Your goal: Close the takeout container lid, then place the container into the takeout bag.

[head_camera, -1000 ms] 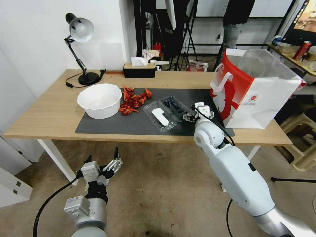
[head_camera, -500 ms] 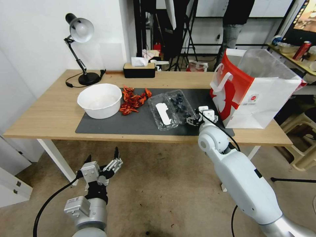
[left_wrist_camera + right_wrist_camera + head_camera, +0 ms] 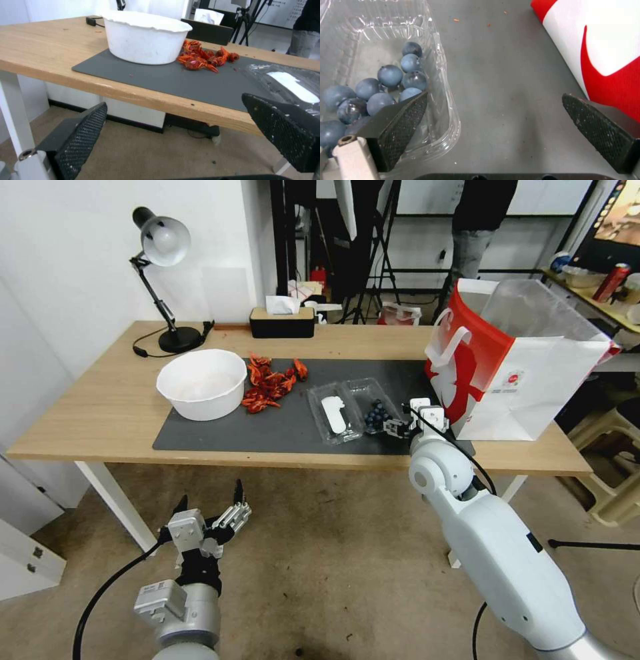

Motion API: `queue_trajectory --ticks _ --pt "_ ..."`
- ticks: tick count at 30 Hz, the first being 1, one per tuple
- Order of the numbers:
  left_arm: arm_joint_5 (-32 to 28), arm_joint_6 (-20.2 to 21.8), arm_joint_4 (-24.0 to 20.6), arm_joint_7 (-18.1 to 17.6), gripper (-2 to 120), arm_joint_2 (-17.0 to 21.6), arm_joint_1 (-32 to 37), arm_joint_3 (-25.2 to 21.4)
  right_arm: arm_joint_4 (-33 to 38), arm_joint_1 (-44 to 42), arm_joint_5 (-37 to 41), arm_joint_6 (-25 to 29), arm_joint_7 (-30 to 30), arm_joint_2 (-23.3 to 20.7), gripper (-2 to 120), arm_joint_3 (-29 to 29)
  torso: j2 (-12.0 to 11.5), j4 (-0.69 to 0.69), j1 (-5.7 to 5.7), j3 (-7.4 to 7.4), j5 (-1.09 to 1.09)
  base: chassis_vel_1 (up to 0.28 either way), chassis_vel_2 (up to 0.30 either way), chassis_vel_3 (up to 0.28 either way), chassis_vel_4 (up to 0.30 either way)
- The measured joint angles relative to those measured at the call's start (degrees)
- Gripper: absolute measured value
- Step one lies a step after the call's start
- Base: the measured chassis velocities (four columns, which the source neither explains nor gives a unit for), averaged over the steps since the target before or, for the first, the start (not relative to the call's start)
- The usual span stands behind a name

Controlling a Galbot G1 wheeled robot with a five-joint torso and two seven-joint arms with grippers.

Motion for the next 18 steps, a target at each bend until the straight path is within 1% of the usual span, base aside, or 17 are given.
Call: queue_trajectory --ticks 3,6,10,12,14,15,16,17,18 --pt "0.03 -0.03 0.0 0.0 100 0.0 0.01 -0.01 0.17 0.0 0.05 0.0 0.04 0.02 100 0.03 0.0 0.0 0.0 0.0 0.0 0.0 0.0 0.0 0.0" --pt "0.26 -0.31 0.0 0.0 100 -0.16 0.19 -0.04 1.87 -0.32 0.13 0.0 0.1 0.2 100 0.41 0.0 0.0 0.0 0.0 0.0 0.0 0.0 0.0 0.0" --pt "0.53 -0.62 0.02 0.0 100 -0.54 0.34 -0.04 6.18 -1.21 0.98 0.12 -0.81 0.54 100 1.82 0.0 0.0 0.0 0.0 0.0 0.0 0.0 0.0 0.0" --pt "0.54 -0.65 0.02 0.0 100 -0.61 0.34 -0.03 7.02 -1.46 1.22 0.2 -1.28 0.59 100 2.23 0.0 0.0 0.0 0.0 0.0 0.0 0.0 0.0 0.0" --pt "0.57 -0.68 0.01 0.03 100 -0.76 0.32 -0.03 9.08 -3.14 0.93 3.09 -4.81 0.44 100 3.9 0.0 0.01 0.0 0.0 -0.01 0.0 0.0 0.0 0.0" --pt "0.57 -0.68 0.01 0.03 100 -0.76 0.32 -0.03 9.08 -3.14 0.93 3.09 -4.81 0.44 100 3.9 0.0 0.01 0.0 0.0 -0.01 0.0 0.0 0.0 0.0" --pt "0.59 -0.69 -0.01 0.04 100 -0.8 0.31 -0.03 9.59 -4.24 -0.39 5.48 -7.14 0.21 100 4.57 0.0 0.01 0.0 0.0 -0.01 0.0 0.0 0.0 0.0" --pt "0.61 -0.76 -0.02 0.07 100 -0.81 0.29 -0.03 10.02 -6.54 -3.4 11.05 -11.72 -0.38 100 5.73 0.01 0.0 0.0 0.0 0.0 0.0 0.0 0.0 0.0" --pt "0.61 -0.88 -0.02 0.1 100 -0.8 0.26 -0.01 10.09 -8.16 -5.36 15.52 -15.02 -0.76 100 6.53 0.01 -0.01 0.0 0.0 0.01 0.0 0.0 0.0 0.0"
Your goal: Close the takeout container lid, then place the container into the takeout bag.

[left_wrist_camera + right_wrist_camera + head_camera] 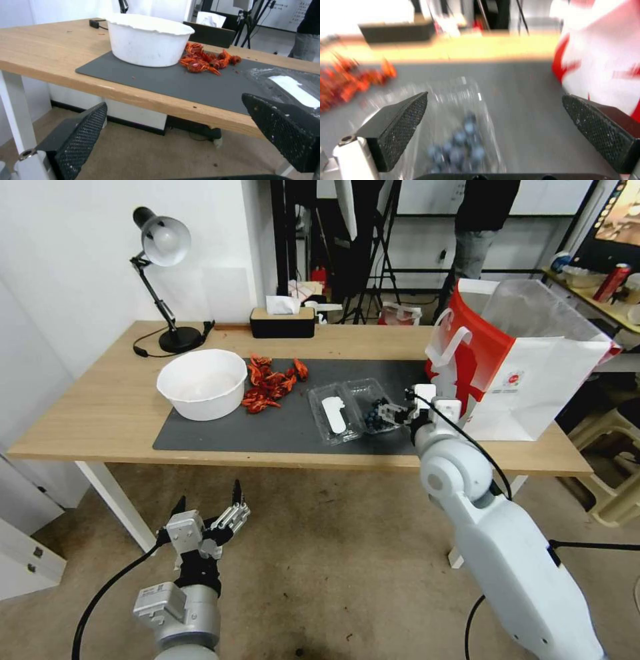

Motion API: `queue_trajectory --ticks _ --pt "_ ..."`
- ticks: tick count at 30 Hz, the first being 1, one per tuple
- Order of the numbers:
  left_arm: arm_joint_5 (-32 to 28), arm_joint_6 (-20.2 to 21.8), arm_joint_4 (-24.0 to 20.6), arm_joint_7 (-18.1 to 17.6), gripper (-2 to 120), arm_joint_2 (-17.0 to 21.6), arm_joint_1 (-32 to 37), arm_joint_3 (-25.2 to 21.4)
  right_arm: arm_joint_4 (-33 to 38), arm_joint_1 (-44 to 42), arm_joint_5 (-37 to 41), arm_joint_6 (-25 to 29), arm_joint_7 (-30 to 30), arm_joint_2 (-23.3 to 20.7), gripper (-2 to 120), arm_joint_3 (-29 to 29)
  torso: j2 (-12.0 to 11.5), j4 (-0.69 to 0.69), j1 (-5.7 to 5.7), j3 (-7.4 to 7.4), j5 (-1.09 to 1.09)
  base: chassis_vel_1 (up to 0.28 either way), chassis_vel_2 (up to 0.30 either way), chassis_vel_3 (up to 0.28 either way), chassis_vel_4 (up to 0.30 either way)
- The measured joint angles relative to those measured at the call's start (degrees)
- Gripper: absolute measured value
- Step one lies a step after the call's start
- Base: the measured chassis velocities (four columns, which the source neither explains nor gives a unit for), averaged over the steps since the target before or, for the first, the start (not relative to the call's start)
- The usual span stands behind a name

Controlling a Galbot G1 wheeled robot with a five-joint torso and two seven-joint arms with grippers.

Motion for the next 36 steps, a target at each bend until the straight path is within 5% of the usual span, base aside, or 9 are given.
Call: queue_trajectory --ticks 1,4,7,15,24,36 --pt "0.0 0.0 0.0 0.0 100 0.0 0.0 0.0 0.0 0.0 0.0 0.0 0.0 0.0 100 0.0 0.0 0.0 0.0 0.0 0.0 0.0 0.0 0.0 0.0" --pt "0.0 -0.36 0.25 0.05 100 0.23 -0.16 0.21 0.02 -5.67 -3.64 14.7 -12.17 -1.4 100 3.25 0.0 0.01 0.0 0.0 0.0 0.0 0.0 0.0 0.0" --pt "-0.02 -0.4 0.3 0.16 100 0.54 -0.31 0.54 -0.19 -9.61 -4.5 22.4 -18.1 -2.11 100 5.4 0.0 0.01 0.0 0.0 0.01 0.0 0.0 0.0 0.0" --pt "-1.0 -0.42 0.5 0.52 100 2.12 -0.88 1.15 -0.59 -20.74 -5.23 36.05 -28.96 -2.96 100 14.59 0.0 0.01 0.0 0.0 -0.02 0.0 0.0 0.0 0.0" --pt "-3.6 -0.5 2.17 1.52 100 4.84 -3.06 2.56 1.25 -34.51 -2.73 40.08 -36.24 -1.47 100 24.15 0.0 0.01 0.0 0.0 -0.01 0.0 0.0 0.0 0.0" --pt "-12.4 -3.25 2.5 2.68 100 5.56 -4.72 5.63 -0.04 -39.79 -2.09 41.18 -39.63 0.48 100 23.64 0.0 0.02 0.01 0.0 -0.01 0.0 0.0 0.0 0.0"
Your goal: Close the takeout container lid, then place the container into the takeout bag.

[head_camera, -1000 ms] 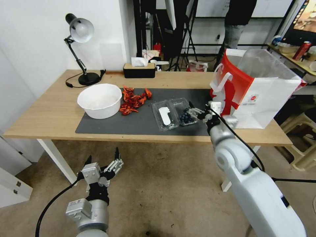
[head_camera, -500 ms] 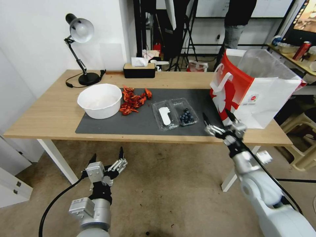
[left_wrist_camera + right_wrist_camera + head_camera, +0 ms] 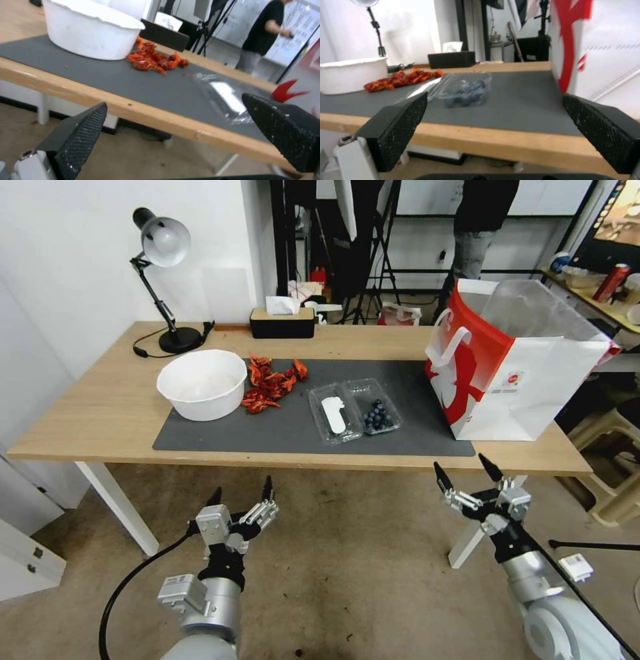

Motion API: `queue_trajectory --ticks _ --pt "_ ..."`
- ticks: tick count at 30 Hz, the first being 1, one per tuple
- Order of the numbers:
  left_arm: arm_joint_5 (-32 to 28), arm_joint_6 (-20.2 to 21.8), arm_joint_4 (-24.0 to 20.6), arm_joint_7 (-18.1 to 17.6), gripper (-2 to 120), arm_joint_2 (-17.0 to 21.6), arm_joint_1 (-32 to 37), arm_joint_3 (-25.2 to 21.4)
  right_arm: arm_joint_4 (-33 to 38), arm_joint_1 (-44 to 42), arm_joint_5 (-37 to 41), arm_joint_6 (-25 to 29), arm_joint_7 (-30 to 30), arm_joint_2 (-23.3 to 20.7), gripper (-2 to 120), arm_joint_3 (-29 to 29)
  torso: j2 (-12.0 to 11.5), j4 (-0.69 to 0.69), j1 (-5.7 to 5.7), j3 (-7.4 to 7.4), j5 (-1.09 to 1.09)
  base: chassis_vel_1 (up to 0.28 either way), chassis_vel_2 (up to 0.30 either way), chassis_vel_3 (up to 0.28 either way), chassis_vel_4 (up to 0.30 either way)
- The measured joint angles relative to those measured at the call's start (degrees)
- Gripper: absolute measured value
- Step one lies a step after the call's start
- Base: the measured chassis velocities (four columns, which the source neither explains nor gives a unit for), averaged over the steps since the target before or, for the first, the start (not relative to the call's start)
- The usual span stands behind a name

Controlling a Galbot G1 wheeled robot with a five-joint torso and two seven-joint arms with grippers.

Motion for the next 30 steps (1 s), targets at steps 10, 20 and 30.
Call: queue_trajectory --ticks 10,20,30 --pt "-13.54 -3.43 3.35 1.95 100 2.74 -6.66 5.25 -0.56 -2.98 -0.69 0.91 -0.46 1.31 100 -0.6 0.0 -0.02 0.0 0.0 0.0 0.0 0.0 0.0 0.0" --pt "-30.47 -9.75 10.07 2.65 100 3.41 -19.4 17.05 0.66 -4.72 -1.96 1.2 0.33 1.9 100 0.51 0.0 -0.02 0.0 0.01 0.01 0.0 0.0 0.0 0.0" --pt "-38.27 -8.15 15.43 -6.97 100 -1.09 -28.88 21.33 1.47 -5.55 -3.58 1.08 1.74 2.76 100 1.29 0.0 -0.01 0.0 0.01 0.01 0.0 0.0 0.0 0.0"
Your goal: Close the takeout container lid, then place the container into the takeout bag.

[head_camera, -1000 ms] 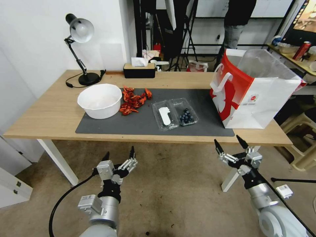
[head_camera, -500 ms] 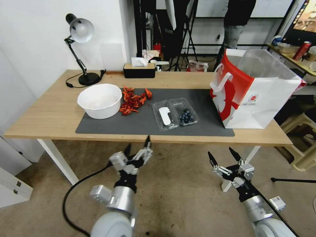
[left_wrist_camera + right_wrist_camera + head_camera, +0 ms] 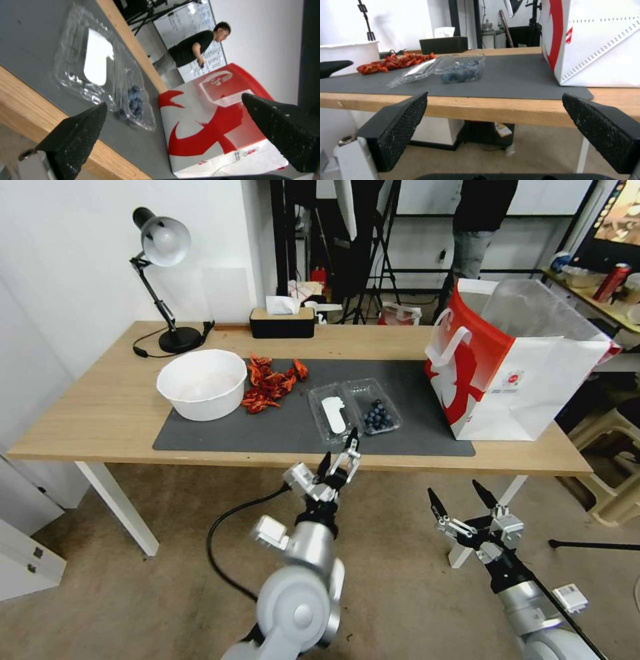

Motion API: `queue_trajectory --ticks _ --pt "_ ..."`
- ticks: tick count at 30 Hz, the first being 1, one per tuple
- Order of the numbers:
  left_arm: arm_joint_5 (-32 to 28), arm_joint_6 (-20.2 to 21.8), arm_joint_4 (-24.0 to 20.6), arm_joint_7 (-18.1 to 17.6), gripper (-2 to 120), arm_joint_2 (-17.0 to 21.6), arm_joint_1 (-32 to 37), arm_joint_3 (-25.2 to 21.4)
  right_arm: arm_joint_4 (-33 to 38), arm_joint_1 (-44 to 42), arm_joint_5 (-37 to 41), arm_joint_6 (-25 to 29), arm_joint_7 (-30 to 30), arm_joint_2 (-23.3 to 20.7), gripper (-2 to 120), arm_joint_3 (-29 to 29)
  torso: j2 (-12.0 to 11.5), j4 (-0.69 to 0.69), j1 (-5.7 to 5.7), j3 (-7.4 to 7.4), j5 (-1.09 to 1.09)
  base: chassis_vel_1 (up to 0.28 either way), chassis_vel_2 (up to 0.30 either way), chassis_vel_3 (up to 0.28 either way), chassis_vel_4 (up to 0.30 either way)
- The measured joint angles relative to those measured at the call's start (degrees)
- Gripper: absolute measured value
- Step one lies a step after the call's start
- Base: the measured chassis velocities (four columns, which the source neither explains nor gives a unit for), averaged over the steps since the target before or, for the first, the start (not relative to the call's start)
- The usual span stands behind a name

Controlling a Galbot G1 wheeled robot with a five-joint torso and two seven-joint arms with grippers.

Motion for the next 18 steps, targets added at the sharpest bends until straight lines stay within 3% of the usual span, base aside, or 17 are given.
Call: queue_trajectory --ticks 6,18 --pt "-2.6 1.82 2.34 -3.54 100 -1.65 -3.76 0.68 -0.15 0.05 -0.79 -0.04 0.51 0.4 100 -0.18 0.0 0.01 0.0 -0.01 0.0 0.0 0.0 0.0 0.0" --pt "-4.3 1.9 9.41 -6.71 100 -6.64 -10.35 2.14 0.32 -0.26 -1.07 -0.12 0.55 1.09 100 -0.18 0.0 0.0 0.0 0.0 0.0 0.0 0.0 0.0 0.0"
